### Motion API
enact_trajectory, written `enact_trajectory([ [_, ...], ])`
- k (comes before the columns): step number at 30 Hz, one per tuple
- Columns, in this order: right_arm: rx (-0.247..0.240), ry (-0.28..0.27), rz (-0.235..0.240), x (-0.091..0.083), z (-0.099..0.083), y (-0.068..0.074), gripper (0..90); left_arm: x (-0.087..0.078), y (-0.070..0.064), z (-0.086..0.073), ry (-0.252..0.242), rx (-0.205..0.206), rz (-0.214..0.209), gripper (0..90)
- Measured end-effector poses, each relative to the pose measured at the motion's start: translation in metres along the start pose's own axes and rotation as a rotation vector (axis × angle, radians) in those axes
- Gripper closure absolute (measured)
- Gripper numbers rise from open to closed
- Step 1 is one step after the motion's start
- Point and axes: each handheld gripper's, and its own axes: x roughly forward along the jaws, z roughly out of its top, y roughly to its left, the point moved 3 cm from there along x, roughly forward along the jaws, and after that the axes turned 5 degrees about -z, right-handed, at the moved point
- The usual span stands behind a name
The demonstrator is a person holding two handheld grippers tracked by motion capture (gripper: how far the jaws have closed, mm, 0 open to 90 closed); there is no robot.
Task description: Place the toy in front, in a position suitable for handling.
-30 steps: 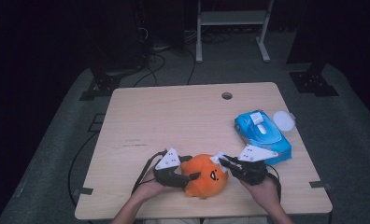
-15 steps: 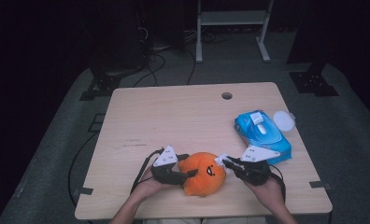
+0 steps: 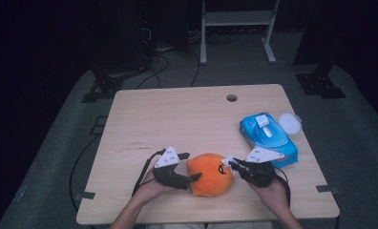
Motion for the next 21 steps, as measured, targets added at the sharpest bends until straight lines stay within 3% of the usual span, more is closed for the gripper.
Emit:
enact_trajectory([
  [4, -0.040, -0.041, 0.004, -0.005, 0.009, 0.013, 81.3, 0.006, -0.007, 0.003, -0.003, 0.043, -0.014, 27.3],
  [6, -0.053, -0.070, 0.041, -0.007, 0.015, 0.022, 81.3, 0.009, -0.010, 0.006, -0.008, 0.065, -0.009, 28.2],
  [8, -0.078, -0.065, 0.035, -0.005, 0.017, 0.028, 81.3, 0.008, -0.010, 0.008, -0.004, 0.072, 0.004, 27.1],
  [12, -0.043, -0.045, 0.010, 0.003, 0.010, 0.018, 81.3, -0.001, -0.012, 0.012, -0.040, 0.073, 0.009, 17.0],
  [14, -0.011, -0.035, -0.024, 0.005, 0.006, 0.006, 81.3, 0.000, -0.016, 0.011, -0.029, 0.084, -0.001, 15.0],
  [17, 0.031, -0.031, -0.023, 0.006, 0.003, -0.003, 81.2, 0.011, -0.019, 0.009, -0.009, 0.081, -0.013, 14.1],
  [21, 0.010, -0.042, -0.044, 0.004, 0.006, 0.003, 81.2, 0.015, -0.021, 0.011, -0.015, 0.086, 0.001, 17.8],
])
